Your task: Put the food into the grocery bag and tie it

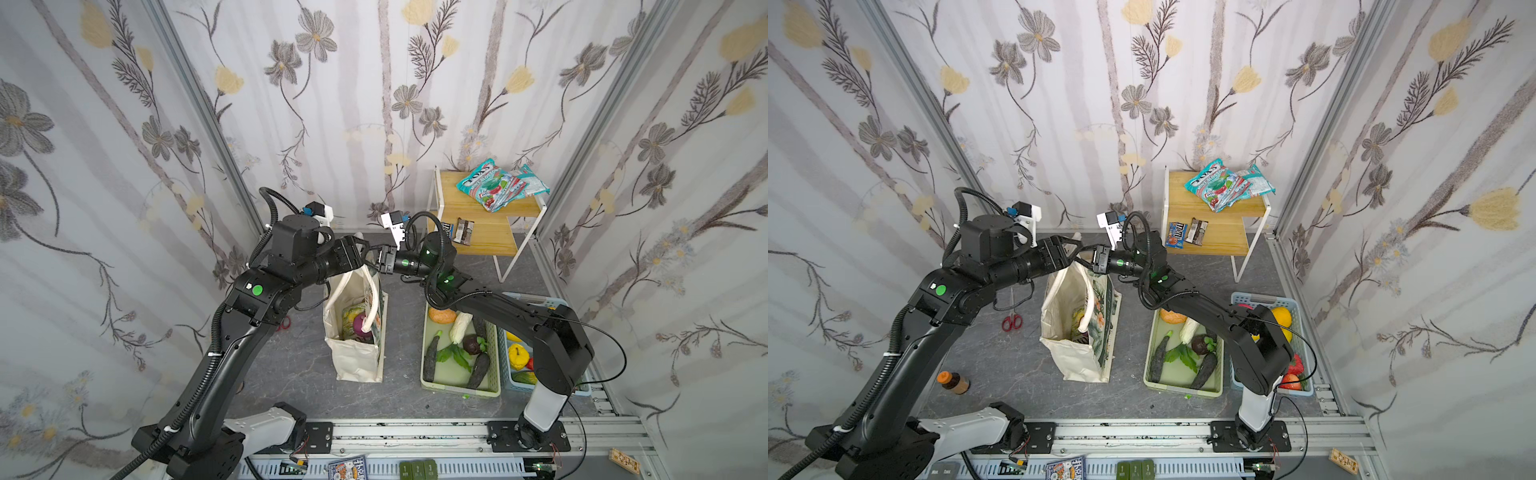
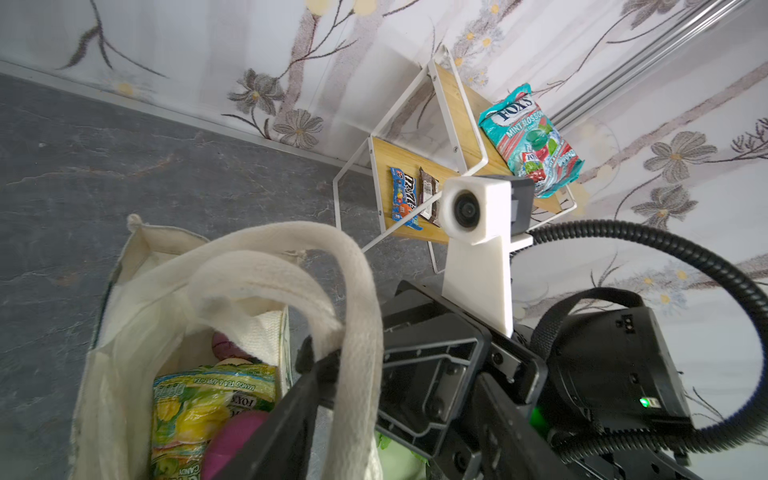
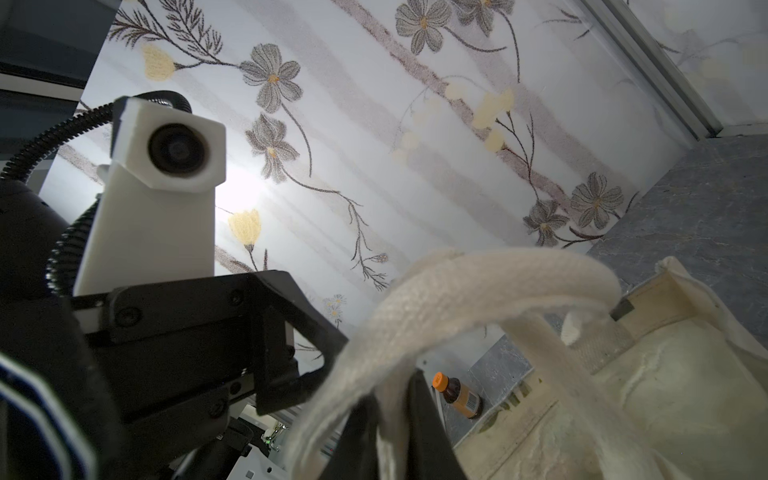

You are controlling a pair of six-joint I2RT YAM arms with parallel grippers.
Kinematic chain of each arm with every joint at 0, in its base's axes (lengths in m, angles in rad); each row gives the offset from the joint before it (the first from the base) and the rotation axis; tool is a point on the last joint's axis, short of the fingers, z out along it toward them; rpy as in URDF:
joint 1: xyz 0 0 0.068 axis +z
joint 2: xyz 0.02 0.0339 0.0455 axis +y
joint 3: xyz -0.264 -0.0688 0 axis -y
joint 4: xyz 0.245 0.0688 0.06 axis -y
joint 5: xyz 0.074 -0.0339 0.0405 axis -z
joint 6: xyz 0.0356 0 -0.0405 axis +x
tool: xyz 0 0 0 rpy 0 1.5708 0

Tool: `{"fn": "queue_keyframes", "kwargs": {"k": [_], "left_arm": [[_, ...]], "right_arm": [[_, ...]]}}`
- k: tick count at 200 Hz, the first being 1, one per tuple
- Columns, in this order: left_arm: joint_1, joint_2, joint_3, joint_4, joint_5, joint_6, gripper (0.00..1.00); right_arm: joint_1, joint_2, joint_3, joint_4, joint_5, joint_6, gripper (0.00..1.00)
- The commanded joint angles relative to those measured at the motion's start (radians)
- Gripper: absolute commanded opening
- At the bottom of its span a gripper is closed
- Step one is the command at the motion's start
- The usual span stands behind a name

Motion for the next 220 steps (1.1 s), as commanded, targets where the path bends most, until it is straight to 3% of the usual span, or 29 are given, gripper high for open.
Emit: {"fn": "queue_keyframes", "kwargs": {"k": [1, 41, 103, 162, 220], "left_arm": [[0.015, -0.002, 0.012, -0.056, -0.048, 0.018, 0.59], [0.052, -0.003, 0.006, -0.067, -0.072, 0.004, 0.59], [0.101, 0.026, -0.027, 0.026, -0.005, -0.050, 0.63], [0.114, 0.054, -0.038, 0.077, 0.010, -0.092, 0.51], [0.141, 0.048, -0.053, 0.082, 0.029, -0.108, 0.30]], "right_arm": [[0.005, 0.012, -0.003, 0.072, -0.025, 0.021, 0.14], [0.006, 0.013, 0.009, 0.067, -0.026, 0.020, 0.14], [0.020, 0.017, 0.024, 0.000, -0.022, -0.017, 0.14], [0.031, 0.027, 0.059, -0.050, -0.028, -0.042, 0.15], [0.036, 0.022, 0.058, -0.068, -0.035, -0.051, 0.16]]}}
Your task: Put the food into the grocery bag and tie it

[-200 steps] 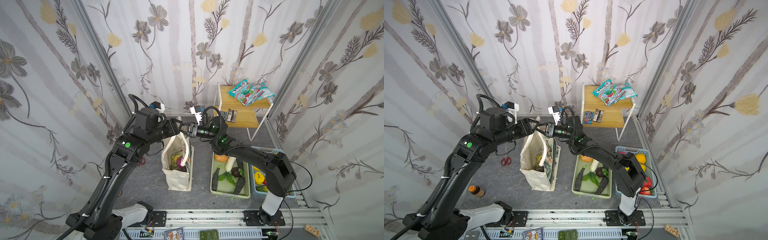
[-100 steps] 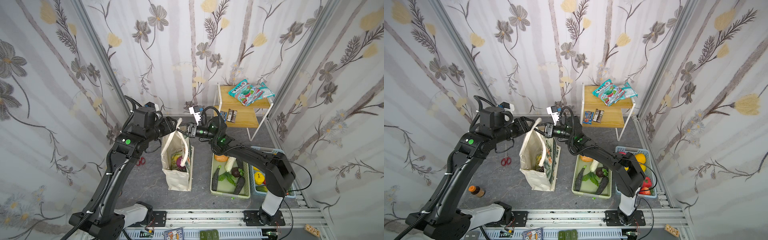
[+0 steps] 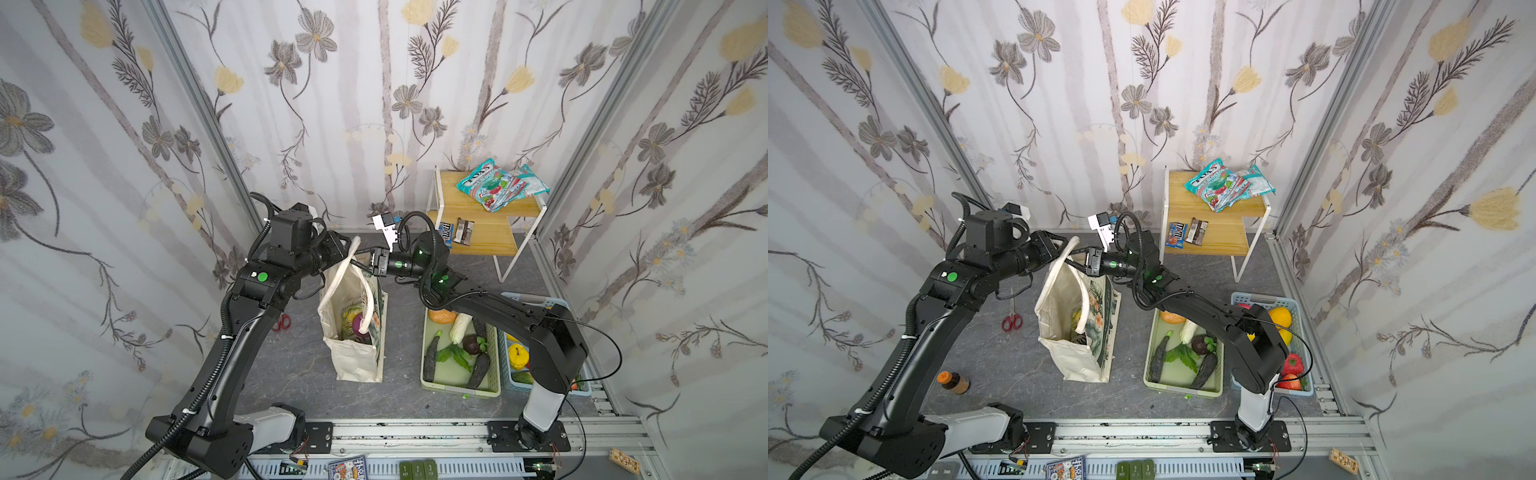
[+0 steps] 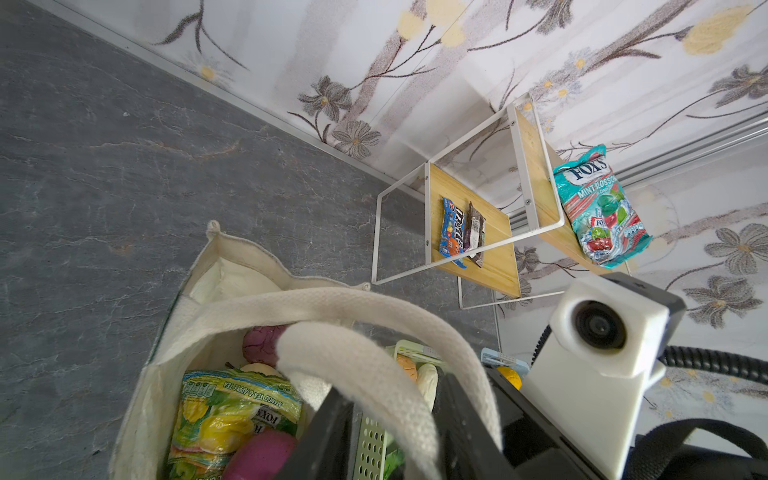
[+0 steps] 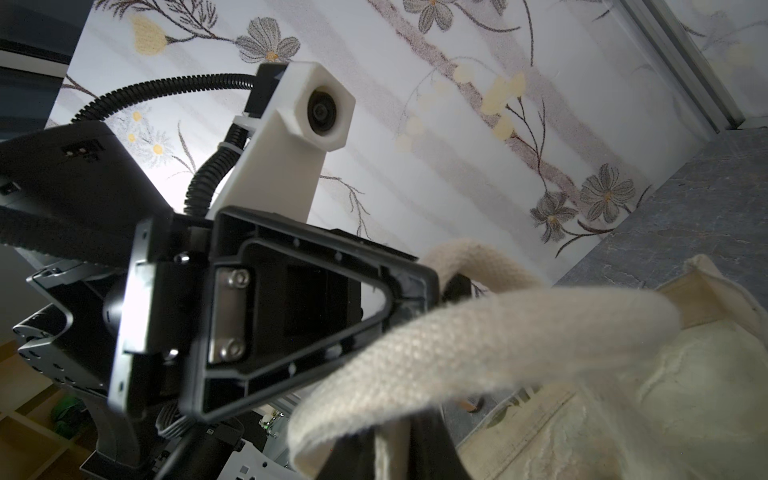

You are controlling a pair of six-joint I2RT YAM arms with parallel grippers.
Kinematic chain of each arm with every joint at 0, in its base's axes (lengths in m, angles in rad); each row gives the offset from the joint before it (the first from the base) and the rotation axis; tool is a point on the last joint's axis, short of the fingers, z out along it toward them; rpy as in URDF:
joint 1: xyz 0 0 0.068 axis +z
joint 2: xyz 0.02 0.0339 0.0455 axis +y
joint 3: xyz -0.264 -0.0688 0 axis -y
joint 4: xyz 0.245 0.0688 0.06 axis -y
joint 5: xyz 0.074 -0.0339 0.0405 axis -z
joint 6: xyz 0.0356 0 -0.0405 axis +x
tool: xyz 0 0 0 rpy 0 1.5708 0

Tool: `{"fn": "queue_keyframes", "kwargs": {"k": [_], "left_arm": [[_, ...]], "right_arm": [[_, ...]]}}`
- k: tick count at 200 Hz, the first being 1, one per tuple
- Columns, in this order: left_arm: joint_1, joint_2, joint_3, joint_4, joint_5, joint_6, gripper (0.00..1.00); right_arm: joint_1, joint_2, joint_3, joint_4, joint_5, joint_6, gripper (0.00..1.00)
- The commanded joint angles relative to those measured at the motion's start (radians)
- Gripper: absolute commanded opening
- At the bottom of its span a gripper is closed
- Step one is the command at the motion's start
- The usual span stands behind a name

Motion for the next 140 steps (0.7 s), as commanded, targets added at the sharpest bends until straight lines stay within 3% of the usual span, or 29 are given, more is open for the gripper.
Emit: {"fn": "queue_keyframes", "kwargs": {"k": [1, 61, 106, 140], "left_arm": [[0.006, -0.002, -0.003, 0.030, 0.010, -0.012, 0.30], [0.008, 0.000, 0.007, 0.053, 0.040, -0.032, 0.08], [0.035, -0.014, 0.006, 0.048, 0.039, -0.036, 0.04], [0.059, -0.028, 0.001, 0.076, 0.082, -0.057, 0.02]], "right_arm": [[0.004, 0.000, 0.009, -0.004, -0.032, -0.010, 0.16], [0.004, -0.005, 0.026, -0.055, -0.030, -0.034, 0.20], [0.004, -0.052, 0.019, -0.179, 0.001, -0.123, 0.46], [-0.002, -0.117, -0.043, -0.235, 0.019, -0.182, 0.54]]}}
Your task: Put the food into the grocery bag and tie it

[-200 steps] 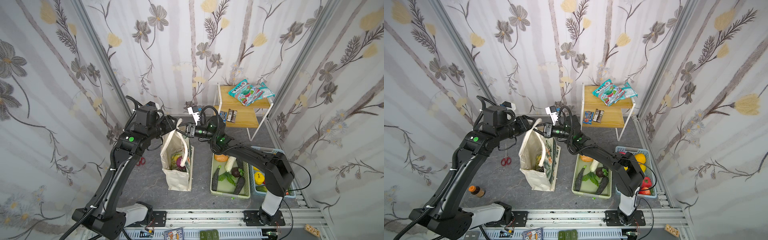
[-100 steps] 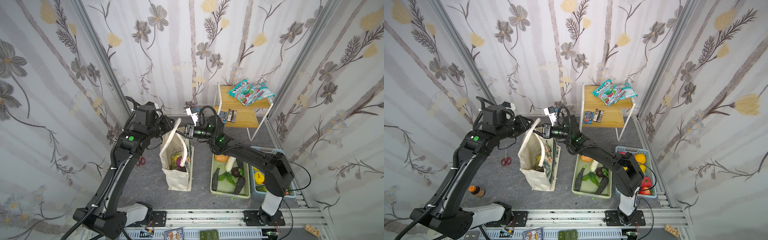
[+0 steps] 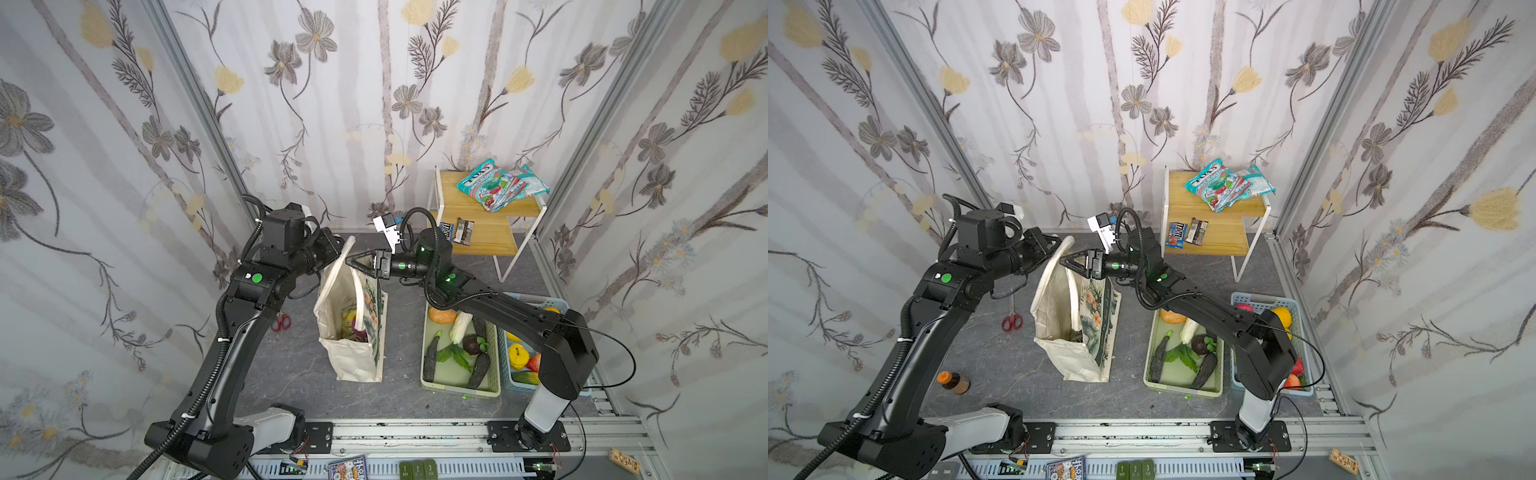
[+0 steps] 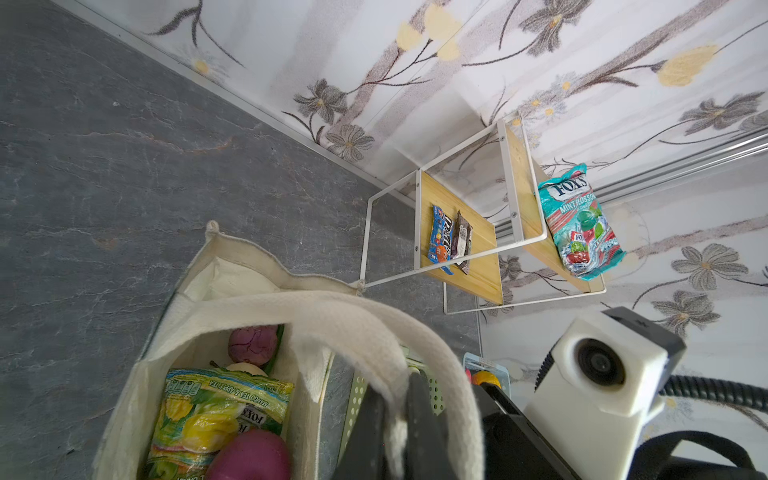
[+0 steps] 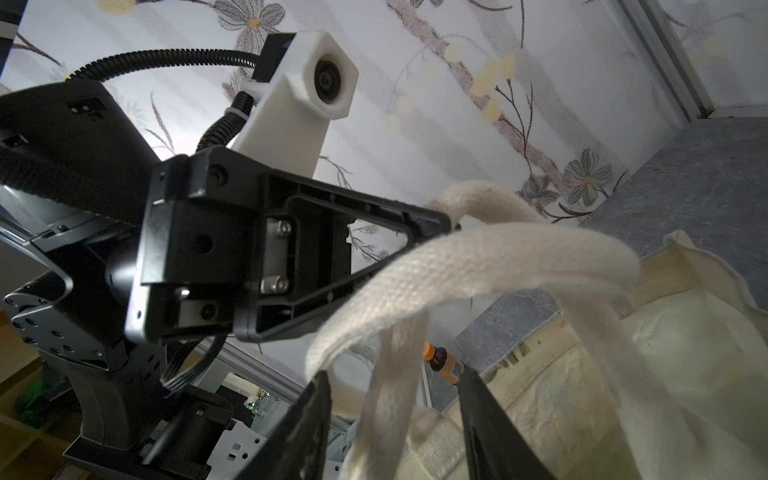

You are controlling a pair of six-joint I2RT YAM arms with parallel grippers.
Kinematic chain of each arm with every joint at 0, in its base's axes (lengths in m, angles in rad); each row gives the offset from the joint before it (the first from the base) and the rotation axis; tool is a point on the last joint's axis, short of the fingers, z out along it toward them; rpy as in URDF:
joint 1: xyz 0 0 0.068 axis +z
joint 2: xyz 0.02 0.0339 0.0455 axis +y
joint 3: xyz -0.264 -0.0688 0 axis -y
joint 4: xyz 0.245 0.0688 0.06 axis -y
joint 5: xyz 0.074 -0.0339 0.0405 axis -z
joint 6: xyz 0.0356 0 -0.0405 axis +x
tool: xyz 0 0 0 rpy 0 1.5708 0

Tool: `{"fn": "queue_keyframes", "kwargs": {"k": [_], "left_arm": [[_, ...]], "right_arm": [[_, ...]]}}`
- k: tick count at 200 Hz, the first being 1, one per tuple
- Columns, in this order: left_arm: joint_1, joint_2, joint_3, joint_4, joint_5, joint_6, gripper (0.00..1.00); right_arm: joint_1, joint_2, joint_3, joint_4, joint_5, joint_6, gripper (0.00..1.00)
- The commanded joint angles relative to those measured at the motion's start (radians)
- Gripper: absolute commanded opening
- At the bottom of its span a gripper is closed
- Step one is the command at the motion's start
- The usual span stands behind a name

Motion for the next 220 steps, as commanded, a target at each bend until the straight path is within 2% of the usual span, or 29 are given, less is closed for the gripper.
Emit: {"fn": "queue_keyframes", "kwargs": {"k": [1, 78, 102, 147, 174, 220], "left_arm": [[0.011, -0.010, 0.002, 0.061, 0.026, -0.021, 0.02], [0.013, -0.014, 0.006, 0.063, 0.038, -0.020, 0.01], [0.013, -0.018, 0.010, 0.057, 0.043, -0.017, 0.01], [0.014, -0.008, 0.025, 0.059, 0.062, -0.020, 0.01], [0.013, -0.005, 0.030, 0.058, 0.076, -0.025, 0.01], [0.013, -0.001, 0.026, 0.068, 0.097, -0.040, 0.01]], "right_arm": [[-0.004, -0.041, -0.036, -0.052, 0.019, -0.066, 0.54], [-0.064, -0.148, -0.215, -0.076, 0.085, -0.115, 0.55], [-0.043, -0.115, -0.174, -0.146, 0.089, -0.181, 0.53], [0.022, -0.034, -0.108, 0.037, -0.005, -0.202, 0.51], [0.023, 0.025, -0.102, 0.205, -0.116, -0.176, 0.52], [0.064, 0.093, -0.089, 0.371, -0.263, -0.149, 0.53]]}}
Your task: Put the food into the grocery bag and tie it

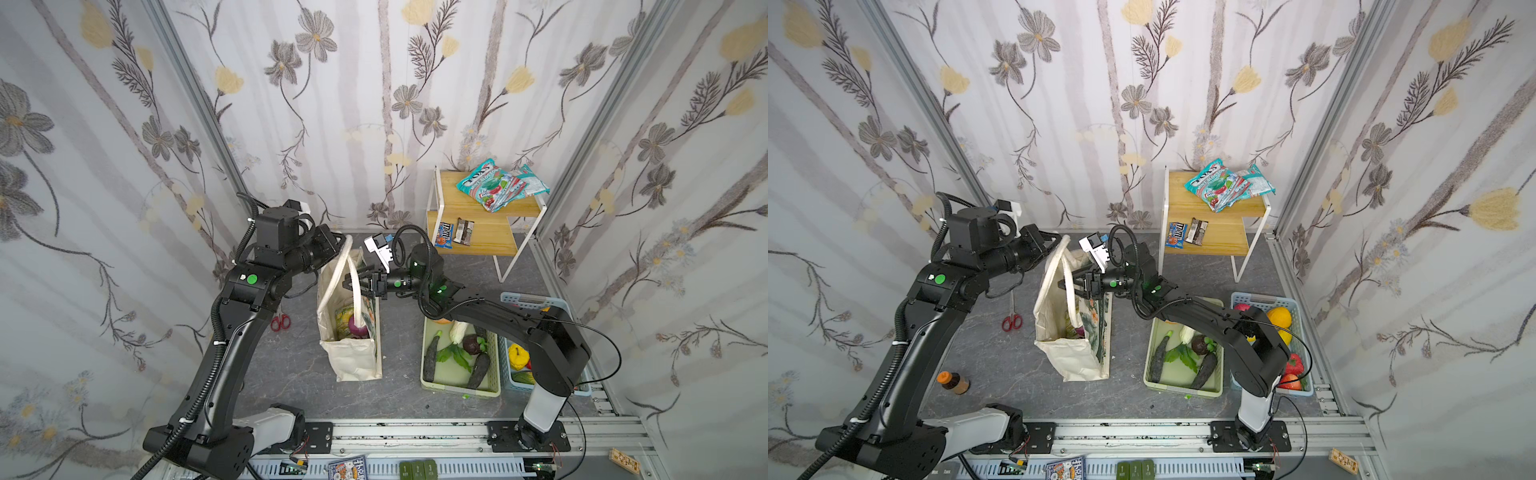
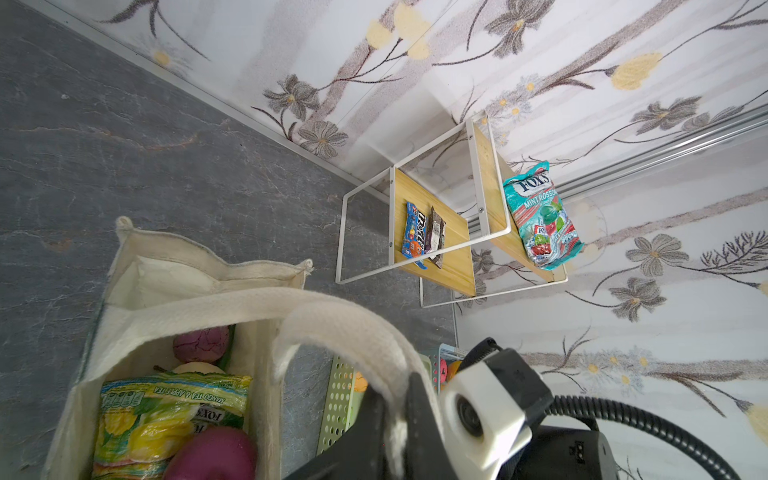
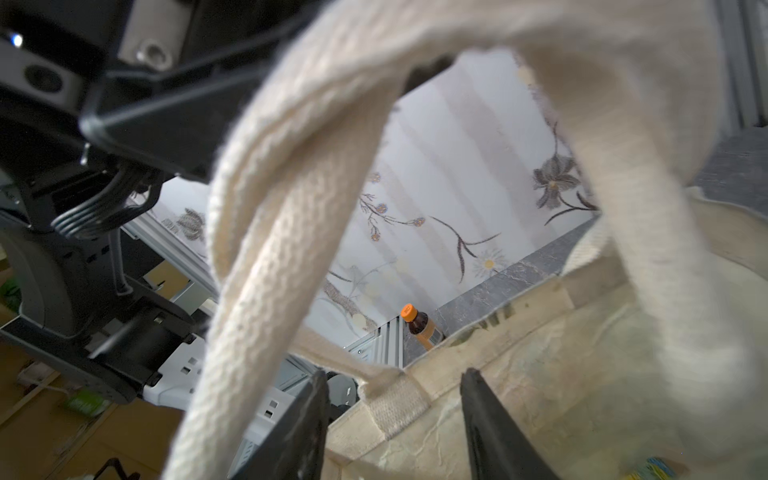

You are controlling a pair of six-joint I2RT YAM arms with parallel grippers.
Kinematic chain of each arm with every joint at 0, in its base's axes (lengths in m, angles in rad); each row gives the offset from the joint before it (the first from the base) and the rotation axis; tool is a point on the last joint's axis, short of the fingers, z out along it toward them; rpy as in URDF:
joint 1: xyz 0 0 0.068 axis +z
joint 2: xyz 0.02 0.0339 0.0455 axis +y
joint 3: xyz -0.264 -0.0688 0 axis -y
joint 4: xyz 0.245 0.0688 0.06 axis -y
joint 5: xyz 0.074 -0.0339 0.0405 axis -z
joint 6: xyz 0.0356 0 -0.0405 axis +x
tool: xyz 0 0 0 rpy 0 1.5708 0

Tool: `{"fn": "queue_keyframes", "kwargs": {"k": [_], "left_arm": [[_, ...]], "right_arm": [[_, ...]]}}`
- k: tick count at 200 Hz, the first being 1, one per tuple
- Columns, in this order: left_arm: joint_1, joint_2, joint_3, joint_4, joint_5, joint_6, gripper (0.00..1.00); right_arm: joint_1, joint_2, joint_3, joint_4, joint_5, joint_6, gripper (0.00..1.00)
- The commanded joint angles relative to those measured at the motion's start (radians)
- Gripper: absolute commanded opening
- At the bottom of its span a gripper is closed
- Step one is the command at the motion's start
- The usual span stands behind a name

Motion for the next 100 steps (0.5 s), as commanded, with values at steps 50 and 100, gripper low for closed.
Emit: {"fn": "queue_keyframes", "kwargs": {"k": [50, 100], "left_arm": [[0.001, 0.021, 0.008, 0.056, 0.039, -0.042, 0.00], [0.001, 0.028, 0.020, 0.044, 0.052, -0.054, 0.00]], "right_arm": [[0.031, 0.092, -0.015, 0.504, -0.163, 0.140, 0.56], [0.045, 0.116, 0.059, 0.386, -0.132, 0.038, 0.58]]}}
